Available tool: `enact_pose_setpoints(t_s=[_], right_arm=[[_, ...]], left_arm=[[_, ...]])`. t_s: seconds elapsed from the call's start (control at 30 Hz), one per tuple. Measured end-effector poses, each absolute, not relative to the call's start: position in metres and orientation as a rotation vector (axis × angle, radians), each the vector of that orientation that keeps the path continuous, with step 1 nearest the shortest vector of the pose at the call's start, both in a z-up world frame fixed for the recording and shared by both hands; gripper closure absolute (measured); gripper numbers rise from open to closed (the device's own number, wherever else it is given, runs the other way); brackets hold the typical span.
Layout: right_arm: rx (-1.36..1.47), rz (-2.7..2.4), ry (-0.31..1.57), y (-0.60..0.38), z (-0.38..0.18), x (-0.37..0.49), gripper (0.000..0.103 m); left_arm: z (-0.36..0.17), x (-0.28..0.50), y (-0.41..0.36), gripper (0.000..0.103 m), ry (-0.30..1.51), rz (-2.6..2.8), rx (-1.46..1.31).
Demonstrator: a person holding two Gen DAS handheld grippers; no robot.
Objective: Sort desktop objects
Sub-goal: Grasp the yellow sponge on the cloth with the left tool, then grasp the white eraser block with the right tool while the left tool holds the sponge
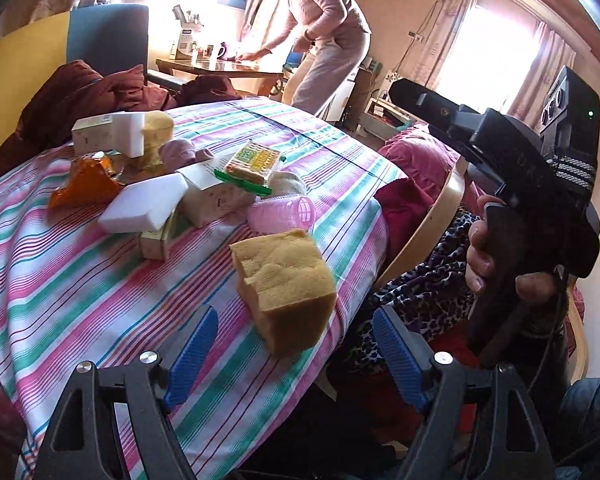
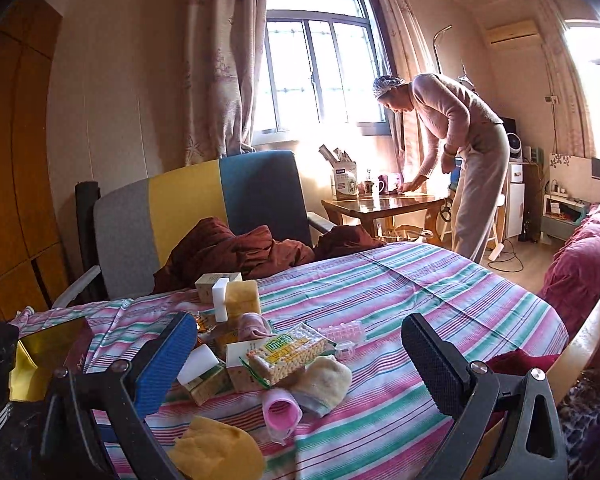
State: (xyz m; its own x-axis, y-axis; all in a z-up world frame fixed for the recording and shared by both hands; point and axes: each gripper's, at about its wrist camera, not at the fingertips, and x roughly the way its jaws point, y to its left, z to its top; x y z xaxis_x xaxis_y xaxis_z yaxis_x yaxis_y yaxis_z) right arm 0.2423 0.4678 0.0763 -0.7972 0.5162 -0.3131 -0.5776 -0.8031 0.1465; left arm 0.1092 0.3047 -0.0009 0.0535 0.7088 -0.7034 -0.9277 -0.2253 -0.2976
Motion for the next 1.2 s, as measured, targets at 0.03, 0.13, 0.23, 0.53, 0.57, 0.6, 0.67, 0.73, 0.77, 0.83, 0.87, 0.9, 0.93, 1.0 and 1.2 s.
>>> enact_pose_setpoints(t_s=[0.03, 0.13, 0.23, 0.53, 0.57, 0.6, 0.67, 0.73, 0.77, 0.83, 0.87, 0.9, 0.93, 1.0, 1.2], right_arm=[[-0.348, 2.504, 0.322, 0.470, 0.075, 0.245, 0.000], [-0.354, 2.488, 0.368, 0.481, 0.068, 0.250, 0.000], [-0.372, 2.472, 0.428, 0.492, 0.057, 0.251, 0.000], [-0.429, 2.438, 0.505, 0.506, 0.038, 0.247, 0.000], [-0.437, 2.437, 0.506, 0.506, 0.037, 0.245, 0.000], [-0.445, 2.437, 0.506, 0.505, 0.036, 0.243, 0.000], [-0.473, 2.447, 0.497, 0.500, 0.033, 0.236, 0.000], [-0.512, 2.467, 0.477, 0.493, 0.030, 0.226, 0.000], [-0.532, 2.477, 0.466, 0.490, 0.028, 0.221, 0.000], [-0.571, 2.496, 0.446, 0.483, 0.025, 0.211, 0.000], [-0.591, 2.505, 0.435, 0.479, 0.023, 0.206, 0.000], [-0.611, 2.514, 0.424, 0.475, 0.022, 0.201, 0.000], [-0.631, 2.523, 0.413, 0.472, 0.020, 0.196, 0.000], [-0.671, 2.540, 0.392, 0.465, 0.017, 0.186, 0.000], [-0.818, 2.605, 0.352, 0.444, 0.002, 0.158, 0.000]], left_arm=[[-0.004, 0.110, 0.313, 0.021, 0.327, 1.548, -0.930], [-0.013, 0.113, 0.330, 0.021, 0.349, 1.536, -0.954], [-0.025, 0.110, 0.343, 0.021, 0.374, 1.530, -1.002], [-0.051, 0.089, 0.345, 0.042, 0.323, 1.501, -1.112], [-0.049, 0.090, 0.342, 0.046, 0.317, 1.506, -1.101], [-0.048, 0.090, 0.338, 0.047, 0.318, 1.516, -1.089], [-0.046, 0.090, 0.329, 0.048, 0.313, 1.536, -1.069], [-0.045, 0.084, 0.320, 0.049, 0.284, 1.554, -1.068], [-0.045, 0.081, 0.314, 0.049, 0.270, 1.569, -1.067], [-0.044, 0.072, 0.298, 0.049, 0.240, 1.605, -1.068], [-0.044, 0.067, 0.290, 0.049, 0.224, 1.622, -1.070], [-0.044, 0.062, 0.283, 0.049, 0.209, 1.638, -1.071], [-0.045, 0.057, 0.276, 0.049, 0.194, 1.653, -1.071], [-0.045, 0.049, 0.264, 0.049, 0.169, 1.685, -1.073], [-0.050, 0.032, 0.230, 0.048, 0.103, 1.753, -1.072]])
